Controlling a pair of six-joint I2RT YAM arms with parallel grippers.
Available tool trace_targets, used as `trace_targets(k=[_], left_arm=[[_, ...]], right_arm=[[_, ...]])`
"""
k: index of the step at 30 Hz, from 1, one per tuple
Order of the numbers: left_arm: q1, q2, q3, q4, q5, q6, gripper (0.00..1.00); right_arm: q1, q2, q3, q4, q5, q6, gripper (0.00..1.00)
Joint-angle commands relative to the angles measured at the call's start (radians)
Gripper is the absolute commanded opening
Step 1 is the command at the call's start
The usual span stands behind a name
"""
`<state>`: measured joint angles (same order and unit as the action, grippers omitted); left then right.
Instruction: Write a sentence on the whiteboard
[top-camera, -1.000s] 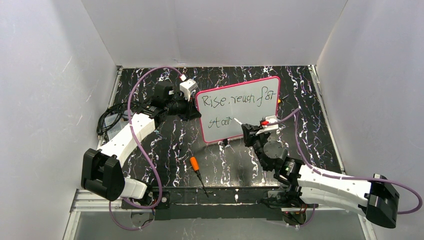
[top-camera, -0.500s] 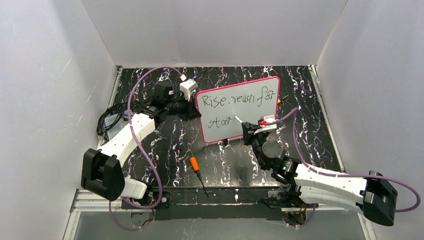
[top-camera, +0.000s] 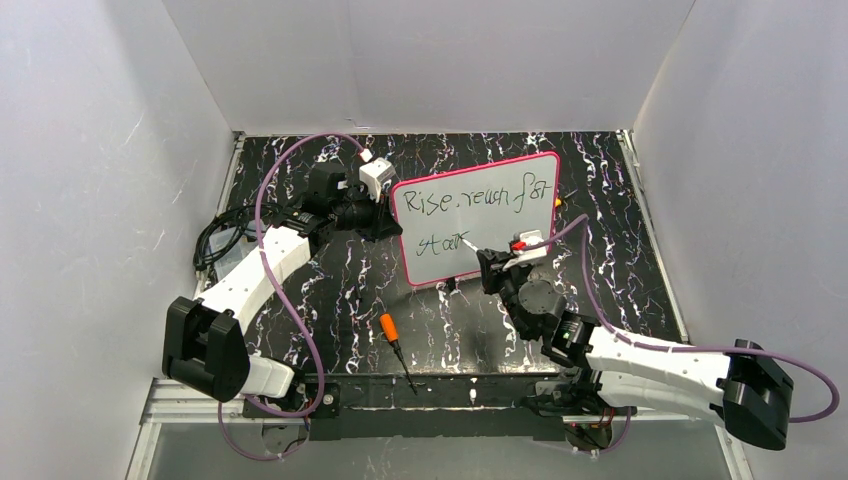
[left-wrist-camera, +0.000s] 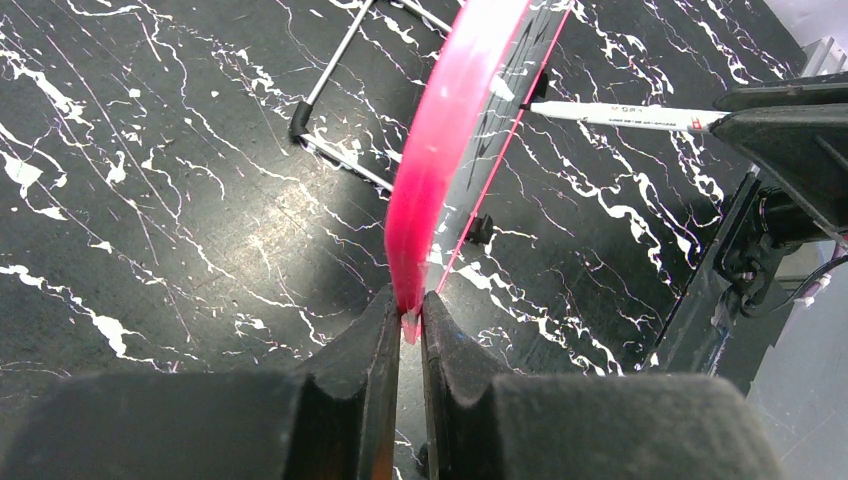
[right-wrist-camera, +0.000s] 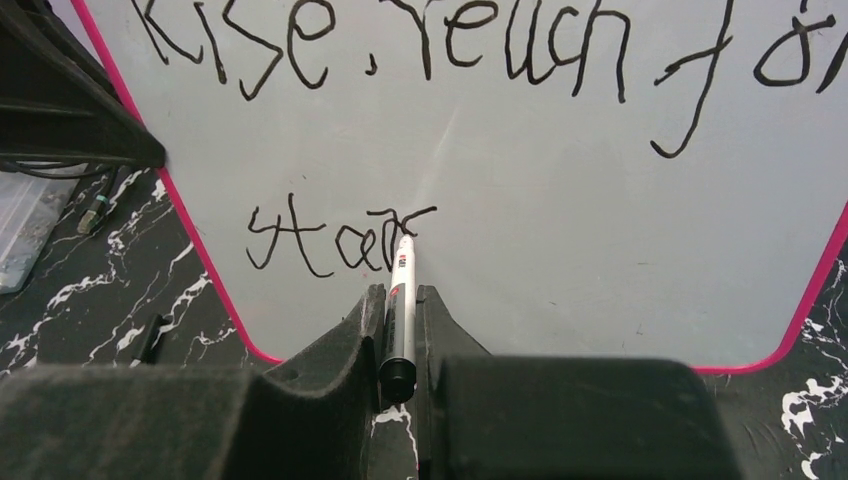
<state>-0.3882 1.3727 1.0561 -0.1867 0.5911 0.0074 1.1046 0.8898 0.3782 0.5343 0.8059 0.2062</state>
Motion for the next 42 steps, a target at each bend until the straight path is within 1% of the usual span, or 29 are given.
trace_targets(k=[1,7,14,20,23,26,30,35,42], left_arm=[[-0.006,0.005,0.028,-0.019,0.036,0.000,0.00],[-0.006,0.007,0.028,-0.019,0.035,0.000,0.00],[-0.007,0.006,0.028,-0.019,0.035,0.000,0.00],[-0.006,0.008,0.030,-0.017,0.038,0.000,0.00],[-0.007,0.009,0.030,-0.018,0.038,0.000,0.00],[-0.007,0.008,0.028,-0.017,0.037,0.000,0.00],[-0.006,0.008,0.029,-0.016,0.040,0.000,0.00],[-0.008,0.007,0.028,-0.016,0.040,0.000,0.00],[-0.007,0.008,0.028,-0.016,0.040,0.000,0.00]], right_arm=[[-0.009,-0.027,0.006,-0.079,0.062,0.058,0.01],[-0.009,-0.050,-0.007,-0.111,0.096,0.070,0.01],[-0.009,-0.004,-0.006,-0.118,0.044,0.094,0.01],[-0.009,-0.006,-0.009,-0.047,0.008,0.085,0.01],[-0.009,-0.039,-0.014,-0.023,0.003,0.090,0.01],[-0.009,-0.089,-0.031,-0.020,0.024,0.100,0.01],[-0.009,-0.112,-0.039,-0.075,0.067,0.099,0.01],[-0.009,-0.104,-0.044,-0.109,0.091,0.101,0.01],[-0.009,-0.074,-0.048,-0.089,0.101,0.093,0.01]])
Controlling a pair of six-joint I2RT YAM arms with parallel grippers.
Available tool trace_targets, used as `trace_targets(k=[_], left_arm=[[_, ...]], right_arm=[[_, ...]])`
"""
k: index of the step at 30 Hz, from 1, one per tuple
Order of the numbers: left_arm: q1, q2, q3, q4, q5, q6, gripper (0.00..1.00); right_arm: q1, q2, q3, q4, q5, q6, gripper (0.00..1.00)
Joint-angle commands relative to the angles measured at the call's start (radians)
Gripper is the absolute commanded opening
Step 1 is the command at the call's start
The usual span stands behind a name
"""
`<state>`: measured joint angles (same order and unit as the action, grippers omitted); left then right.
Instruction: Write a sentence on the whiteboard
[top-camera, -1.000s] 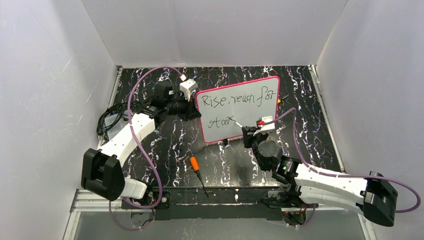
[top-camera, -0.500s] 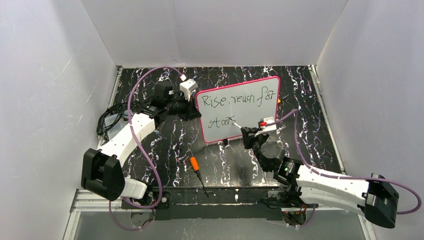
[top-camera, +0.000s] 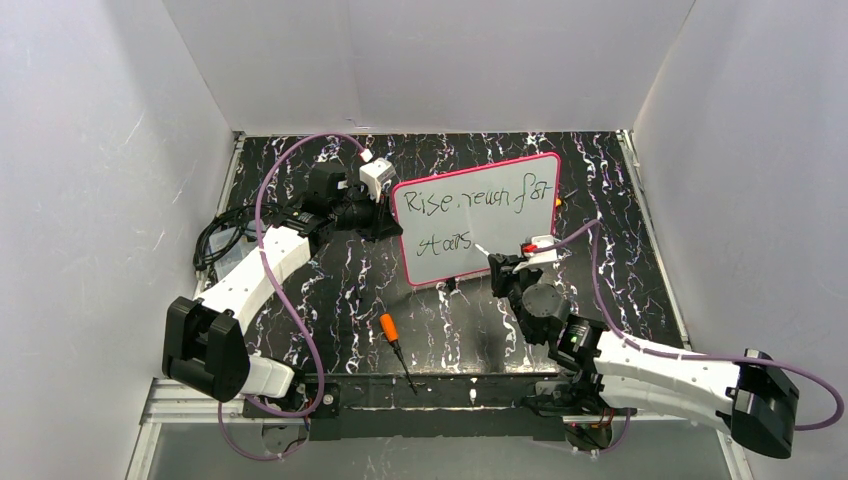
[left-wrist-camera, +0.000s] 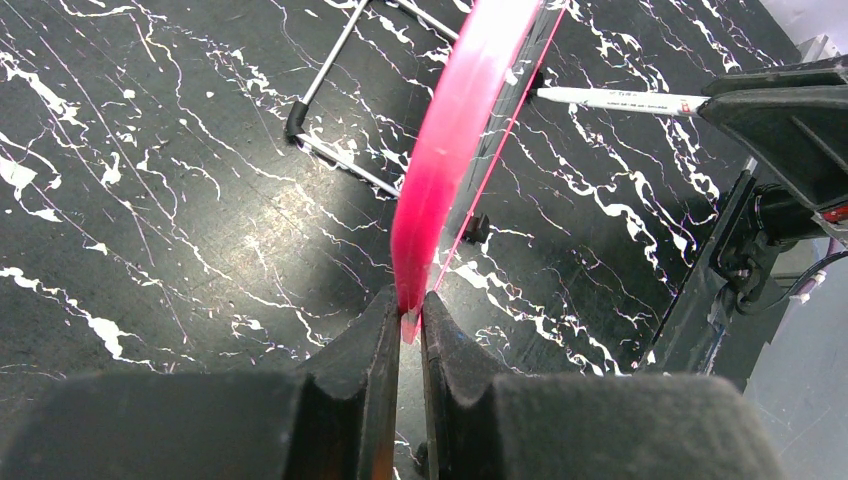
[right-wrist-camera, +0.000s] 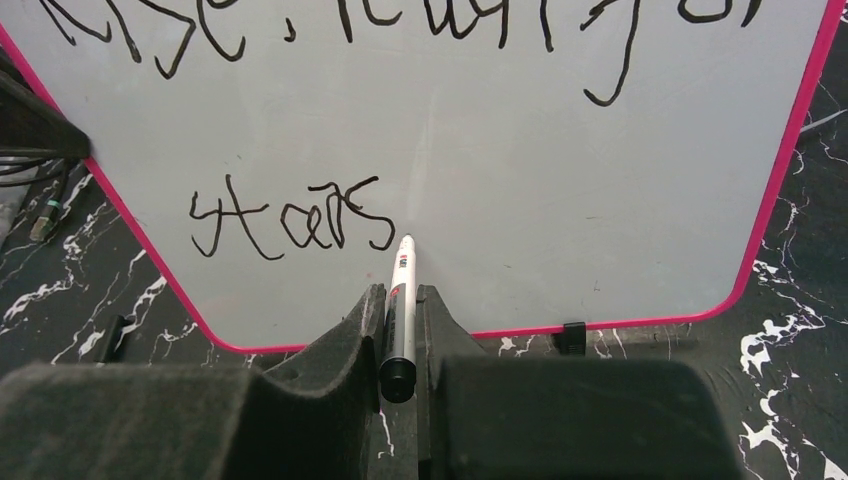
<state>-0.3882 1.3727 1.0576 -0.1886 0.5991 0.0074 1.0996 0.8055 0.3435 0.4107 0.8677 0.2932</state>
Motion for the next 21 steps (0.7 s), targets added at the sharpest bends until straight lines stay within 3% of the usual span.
trace_targets(k=[1,21], left_arm=[[-0.007,0.008,0.026,-0.014,0.032,0.000,0.00],[-0.007,0.012,0.027,-0.015,0.033,0.000,0.00]], right_arm=[[-0.004,0.014,-0.015,0.042,0.039,0.002,0.01],[-0.004,0.038,-0.017,0.098,0.052,-0.025,0.01]])
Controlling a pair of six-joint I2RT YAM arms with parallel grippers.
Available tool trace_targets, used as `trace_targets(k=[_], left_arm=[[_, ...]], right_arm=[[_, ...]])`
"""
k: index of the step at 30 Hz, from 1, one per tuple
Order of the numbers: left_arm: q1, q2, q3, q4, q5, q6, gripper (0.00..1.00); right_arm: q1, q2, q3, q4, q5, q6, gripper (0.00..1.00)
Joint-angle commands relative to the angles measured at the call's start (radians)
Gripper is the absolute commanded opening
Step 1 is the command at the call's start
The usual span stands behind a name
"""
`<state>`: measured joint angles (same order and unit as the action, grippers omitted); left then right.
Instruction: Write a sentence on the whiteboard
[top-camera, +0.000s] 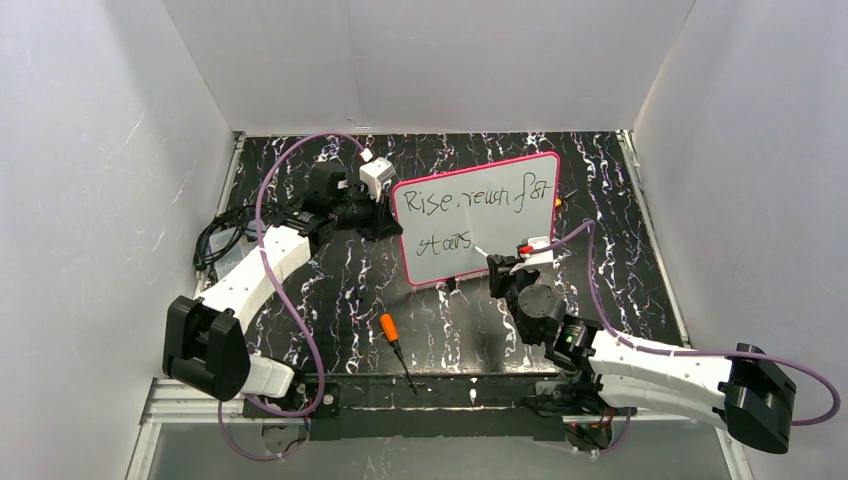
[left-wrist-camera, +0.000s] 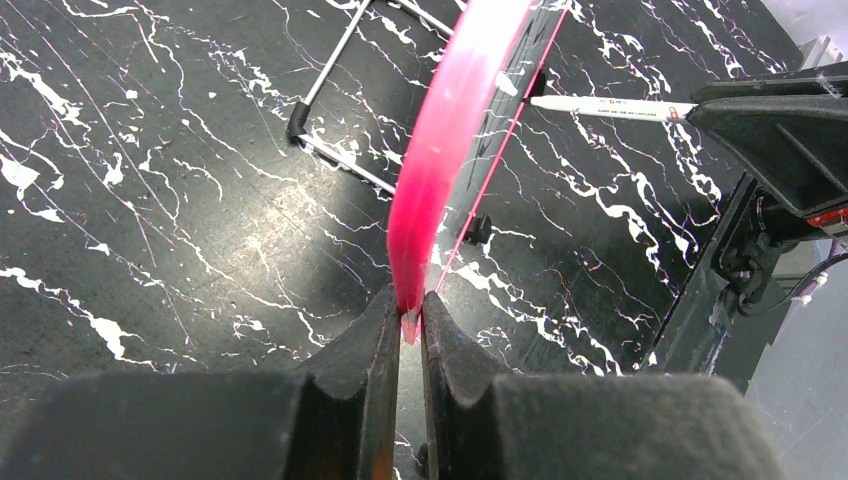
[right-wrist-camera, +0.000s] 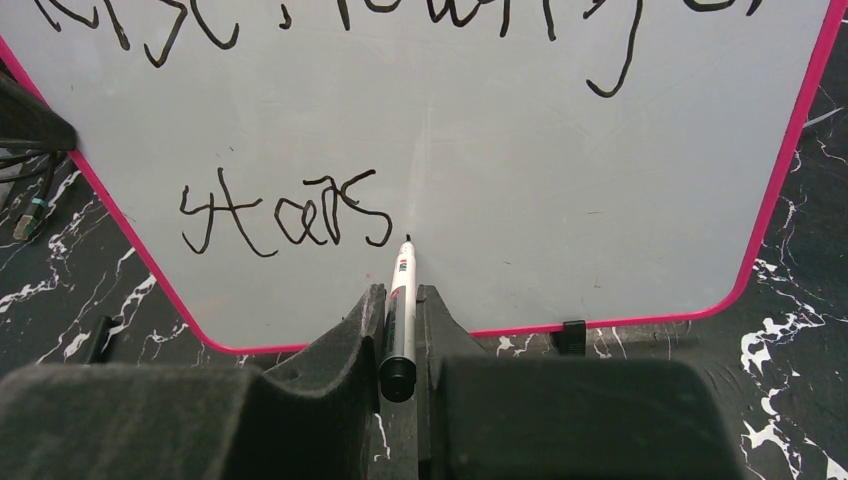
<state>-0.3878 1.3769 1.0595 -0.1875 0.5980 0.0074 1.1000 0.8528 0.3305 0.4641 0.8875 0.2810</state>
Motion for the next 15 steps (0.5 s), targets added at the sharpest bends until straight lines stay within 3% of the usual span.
trace_targets(k=[1,4,7,10,15], left_arm=[[-0.007,0.007,0.024,-0.016,0.034,0.000,0.00],[-0.007,0.003,0.024,-0.018,0.030,0.000,0.00],[-0.007,-0.006,0.021,-0.038,0.007,0.000,0.00],[-0.007,-0.022,0.008,-0.057,-0.043,0.000,0.08],[-0.006,-0.059,-0.025,-0.075,-0.104,-0.058,0.38]], right_arm=[[-0.005,-0.011,-0.003,0.040,0.029,-0.012,0.01],[-0.005,-0.026,0.012,-0.003,-0.013,-0.008,0.01],[-0.005,-0.054,0.068,-0.172,-0.142,-0.006,0.01],[-0.005,-0.097,0.135,-0.363,-0.275,-0.002,0.01],[-0.005,-0.188,0.221,-0.610,-0.374,0.045,0.01]])
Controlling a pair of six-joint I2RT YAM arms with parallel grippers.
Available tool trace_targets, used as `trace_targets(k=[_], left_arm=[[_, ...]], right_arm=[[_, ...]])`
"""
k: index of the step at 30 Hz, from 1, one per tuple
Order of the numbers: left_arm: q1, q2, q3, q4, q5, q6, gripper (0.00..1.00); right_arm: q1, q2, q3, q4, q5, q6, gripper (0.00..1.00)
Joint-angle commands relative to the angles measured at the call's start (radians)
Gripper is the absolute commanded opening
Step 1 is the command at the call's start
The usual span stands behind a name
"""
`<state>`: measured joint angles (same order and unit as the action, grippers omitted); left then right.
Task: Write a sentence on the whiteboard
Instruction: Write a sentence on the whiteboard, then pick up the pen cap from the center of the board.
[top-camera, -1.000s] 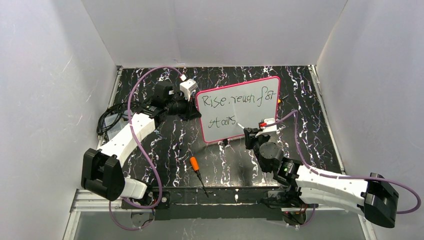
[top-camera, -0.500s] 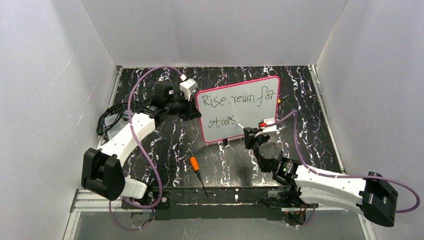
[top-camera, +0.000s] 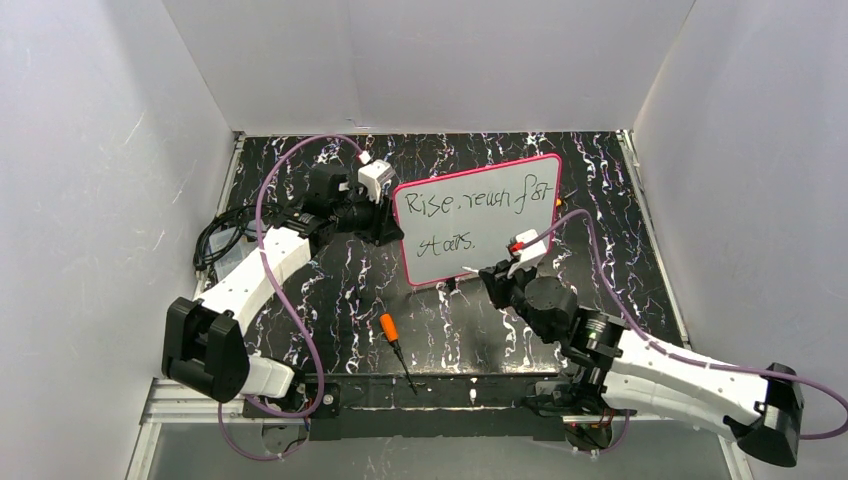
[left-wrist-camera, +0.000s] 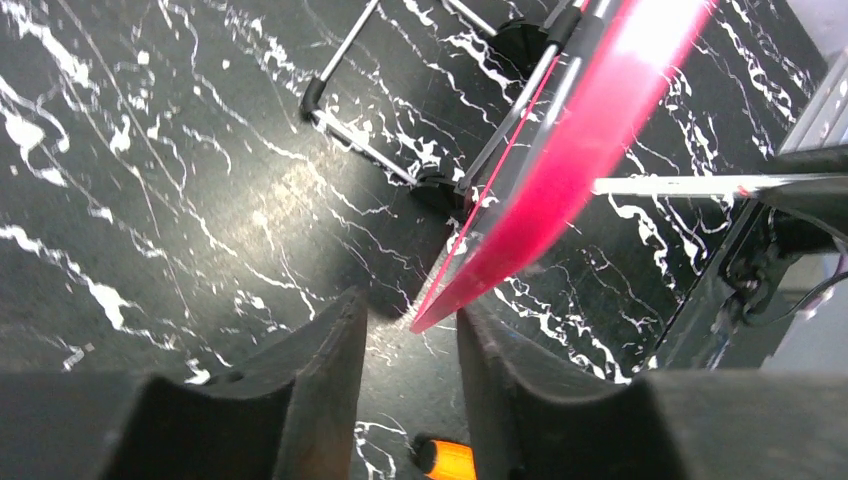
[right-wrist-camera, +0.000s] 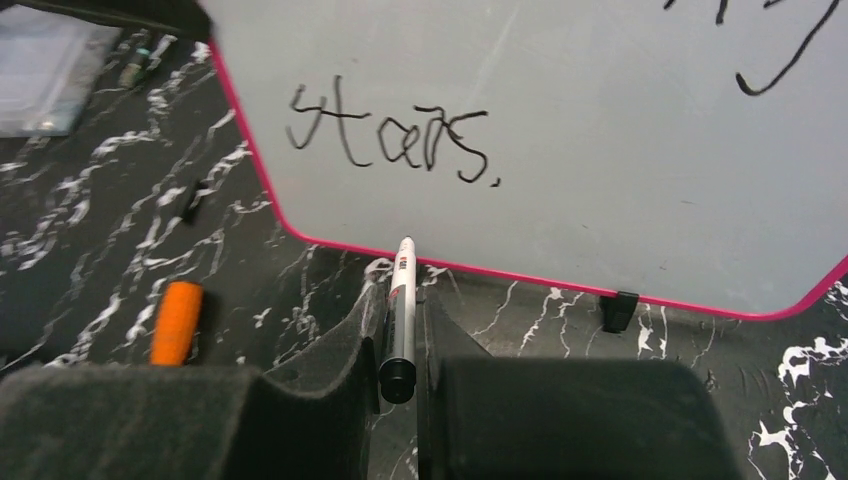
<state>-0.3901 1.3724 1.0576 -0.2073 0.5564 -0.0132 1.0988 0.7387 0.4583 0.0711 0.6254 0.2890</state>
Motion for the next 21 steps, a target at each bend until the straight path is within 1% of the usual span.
trace_targets(k=[1,6,9,12,14,16,17,21], left_arm=[[-0.004,-0.059,-0.028,-0.060,-0.078,-0.040,0.42],[-0.006,-0.097,-0.062,-0.083,-0.134,-0.067,0.56],[-0.004,-0.152,-0.101,-0.110,-0.196,-0.108,0.62],[-0.005,-0.240,-0.168,-0.149,-0.315,-0.191,0.63],[-0.004,-0.290,-0.217,-0.191,-0.430,-0.261,0.63],[-0.004,-0.318,-0.247,-0.237,-0.498,-0.331,0.63],[-0.005,-0.317,-0.256,-0.264,-0.529,-0.381,0.62],[-0.006,-0.268,-0.272,-0.327,-0.578,-0.464,0.56]], right_arm=[[-0.004,-0.097,0.097,-0.242,-0.109,0.046,0.01],[-0.004,-0.215,0.087,-0.264,-0.063,0.056,0.01],[-0.004,-0.247,0.091,-0.263,-0.049,0.058,0.01],[-0.004,-0.252,0.094,-0.262,-0.049,0.056,0.01],[-0.004,-0.249,0.094,-0.259,-0.053,0.057,0.01],[-0.004,-0.247,0.091,-0.251,-0.058,0.055,0.01],[-0.004,-0.245,0.089,-0.247,-0.062,0.055,0.01],[-0.004,-0.243,0.088,-0.235,-0.075,0.062,0.01]])
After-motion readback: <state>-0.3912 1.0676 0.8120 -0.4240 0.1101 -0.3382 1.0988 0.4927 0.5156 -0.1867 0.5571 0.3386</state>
